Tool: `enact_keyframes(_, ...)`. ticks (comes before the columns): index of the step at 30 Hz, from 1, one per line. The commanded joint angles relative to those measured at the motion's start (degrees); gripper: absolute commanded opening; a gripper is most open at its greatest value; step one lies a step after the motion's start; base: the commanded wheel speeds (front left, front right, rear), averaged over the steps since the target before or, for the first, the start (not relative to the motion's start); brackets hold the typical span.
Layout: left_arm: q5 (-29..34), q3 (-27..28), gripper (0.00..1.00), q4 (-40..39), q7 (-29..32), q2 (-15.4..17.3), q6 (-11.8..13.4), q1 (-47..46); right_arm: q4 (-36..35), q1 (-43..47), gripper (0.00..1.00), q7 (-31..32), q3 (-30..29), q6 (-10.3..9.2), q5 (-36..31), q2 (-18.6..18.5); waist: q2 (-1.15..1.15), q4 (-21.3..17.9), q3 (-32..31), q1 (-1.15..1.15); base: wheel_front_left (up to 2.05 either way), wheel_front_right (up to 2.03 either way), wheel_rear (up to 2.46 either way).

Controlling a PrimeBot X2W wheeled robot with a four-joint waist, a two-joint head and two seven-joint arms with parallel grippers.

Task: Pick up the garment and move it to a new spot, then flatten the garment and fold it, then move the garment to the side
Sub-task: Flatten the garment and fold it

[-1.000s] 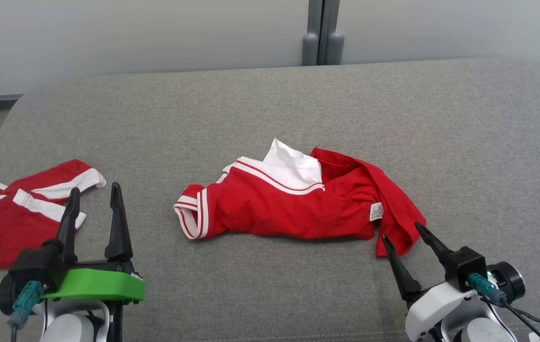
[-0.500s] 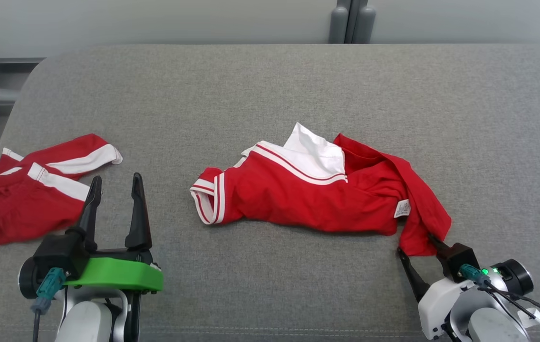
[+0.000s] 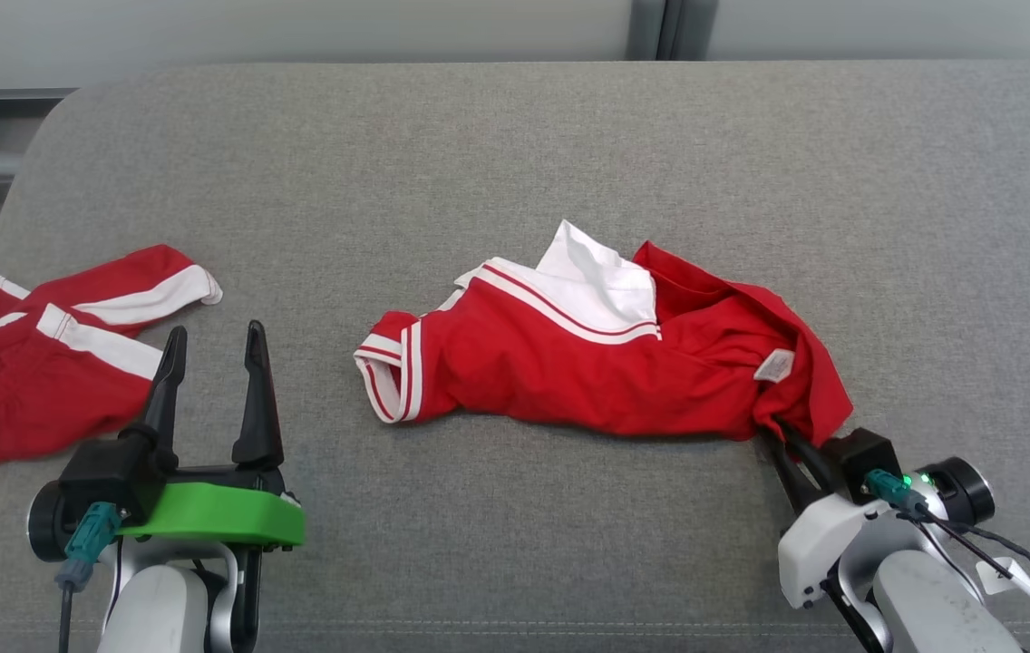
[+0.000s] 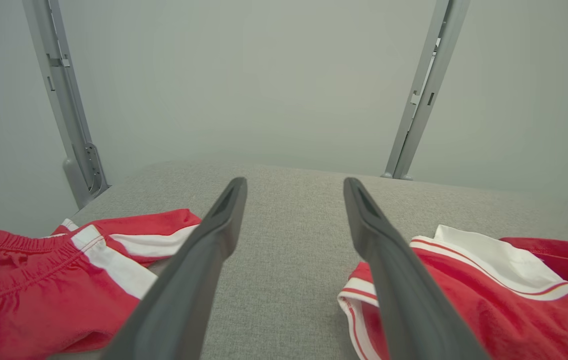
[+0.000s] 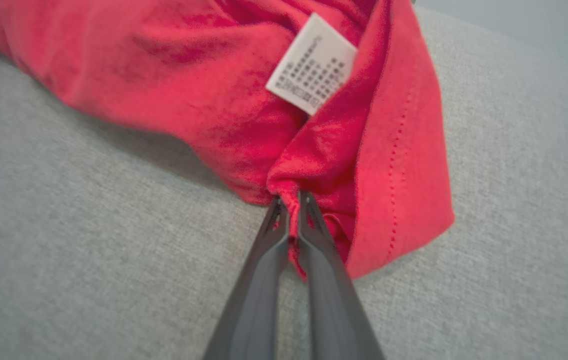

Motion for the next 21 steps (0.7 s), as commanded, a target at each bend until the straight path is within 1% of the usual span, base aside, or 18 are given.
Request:
enact_keyframes(1,0.39,0.30,1.00,0.16,-0.13,0.02,-0.24,-0.51,-1.55,0.01,0.00,-0.55,0.10,-0.09,0.60,-0.23,0.00,-0.62,0.08,0.00,0.00,0.00,0.00)
enact_keyframes(6,1.29,1.27,1.00,-0.11,-0.13,-0.17,-0.74,-0.59,-13.11,1.52,0.00,0.11,-0.72,-0.09,3.33,-1.96,0.00,-2.21,0.58,0.00,0.00,0.00,0.00)
enact_keyframes(9,1.77,1.63,1.00,-0.03,-0.13,-0.26,-0.83,-1.02,-19.43,1.58,0.00,1.50,-3.37,-0.08,5.21,-2.86,0.00,-2.82,0.96,0.00,0.00,0.00,0.00)
enact_keyframes(11,1.99,1.80,1.00,-0.04,-0.13,-0.37,-1.02,-1.42,-21.48,0.38,0.00,2.31,-5.77,-0.08,6.36,-3.15,0.00,-3.15,1.40,0.00,0.00,0.00,0.00)
enact_keyframes(12,2.03,1.76,1.00,-0.05,-0.13,-0.49,-1.13,-1.67,-21.77,-0.66,0.00,2.56,-6.89,-0.09,6.32,-3.50,0.00,-3.22,1.65,0.00,0.00,0.00,0.00)
enact_keyframes(13,2.12,1.76,1.00,0.01,-0.13,-0.58,-1.27,-1.77,-21.61,-1.64,0.00,2.71,-7.86,-0.08,7.50,-3.05,0.00,-3.24,1.86,0.00,0.00,0.00,0.00)
enact_keyframes(15,2.42,1.54,1.00,0.17,-0.13,-0.62,-1.53,-2.17,-19.86,-4.16,0.00,2.85,-9.61,-0.08,7.64,-3.73,0.00,-3.08,2.68,0.00,0.00,0.00,0.00)
enact_keyframes(16,2.39,1.32,1.00,0.34,-0.13,-0.70,-1.81,-2.62,-18.51,-5.58,0.00,2.52,-10.19,-0.09,8.92,-3.41,0.00,-2.87,2.99,0.00,0.00,0.00,0.00)
enact_keyframes(18,2.62,1.01,1.00,0.39,-0.13,-0.78,-2.14,-3.53,-15.18,-8.70,0.00,2.66,-11.23,-0.08,9.08,-3.95,0.00,-2.47,3.97,0.00,0.00,0.00,0.00)
enact_keyframes(21,2.91,0.49,1.00,0.75,-0.13,-0.92,-2.65,-4.66,-8.65,-13.50,0.00,1.96,-12.55,-0.09,10.59,-4.27,0.00,-1.56,5.31,0.00,0.00,0.00,0.00)
